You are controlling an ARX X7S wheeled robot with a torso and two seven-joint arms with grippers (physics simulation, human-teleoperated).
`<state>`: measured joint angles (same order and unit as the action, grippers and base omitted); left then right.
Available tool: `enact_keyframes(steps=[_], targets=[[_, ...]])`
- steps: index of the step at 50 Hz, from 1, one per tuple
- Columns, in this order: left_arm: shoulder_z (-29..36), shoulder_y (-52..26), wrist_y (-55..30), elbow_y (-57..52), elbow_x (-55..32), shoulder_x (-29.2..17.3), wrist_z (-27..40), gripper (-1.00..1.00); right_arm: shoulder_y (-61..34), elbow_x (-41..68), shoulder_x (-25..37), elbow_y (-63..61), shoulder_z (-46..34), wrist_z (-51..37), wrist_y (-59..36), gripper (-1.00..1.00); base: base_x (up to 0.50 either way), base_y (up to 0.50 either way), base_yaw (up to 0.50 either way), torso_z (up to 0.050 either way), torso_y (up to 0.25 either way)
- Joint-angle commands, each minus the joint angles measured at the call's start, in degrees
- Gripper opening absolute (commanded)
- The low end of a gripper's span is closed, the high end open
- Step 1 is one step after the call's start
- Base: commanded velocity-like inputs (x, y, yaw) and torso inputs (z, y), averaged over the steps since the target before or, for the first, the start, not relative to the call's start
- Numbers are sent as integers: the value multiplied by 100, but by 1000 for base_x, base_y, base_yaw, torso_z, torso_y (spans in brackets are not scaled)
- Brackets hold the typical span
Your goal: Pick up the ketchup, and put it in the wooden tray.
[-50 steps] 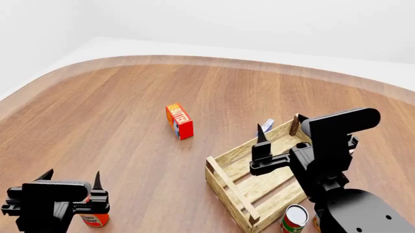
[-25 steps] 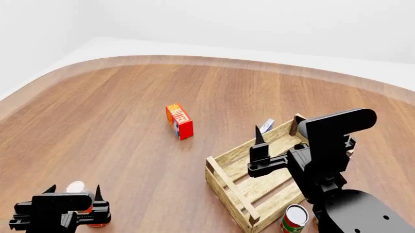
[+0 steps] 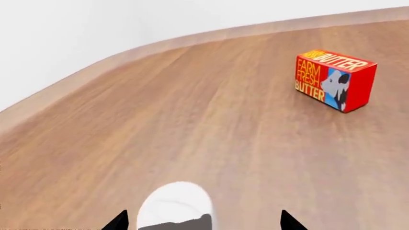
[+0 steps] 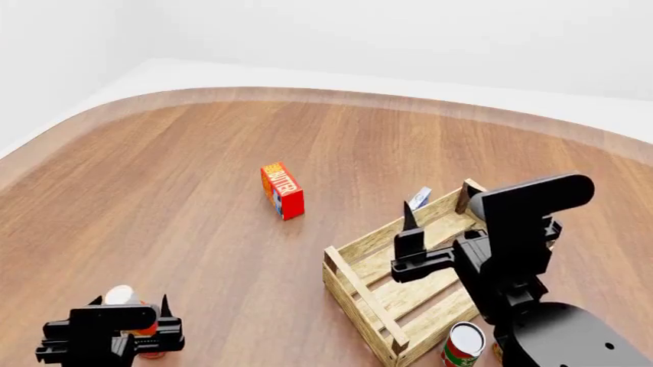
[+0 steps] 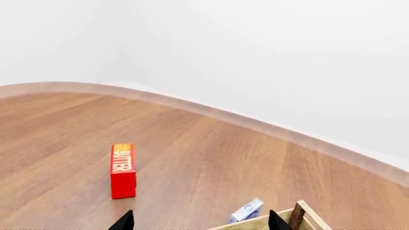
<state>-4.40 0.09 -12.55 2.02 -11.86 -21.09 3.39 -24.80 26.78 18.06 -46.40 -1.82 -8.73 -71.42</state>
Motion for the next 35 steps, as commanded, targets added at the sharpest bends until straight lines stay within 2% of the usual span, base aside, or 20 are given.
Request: enact_keyframes(steps=[1,20,21,35], targets=[[30,-193,301,530,82,79,48,100,40,33,17,-20,17,-49,-24,100,0,0,0,0,0],[32,-448,478,1268,141,151,159,100,20,104,21,-118,13,-174,-175,100,0,0,0,0,0],[30,-461,485,1305,145,154,168,-100,22,111,21,-130,19,-180,-185,100,0,0,0,0,0],[6,-518,704,1422,180,200,280,-100,32,150,14,-133,22,-236,-176,100,0,0,0,0,0]])
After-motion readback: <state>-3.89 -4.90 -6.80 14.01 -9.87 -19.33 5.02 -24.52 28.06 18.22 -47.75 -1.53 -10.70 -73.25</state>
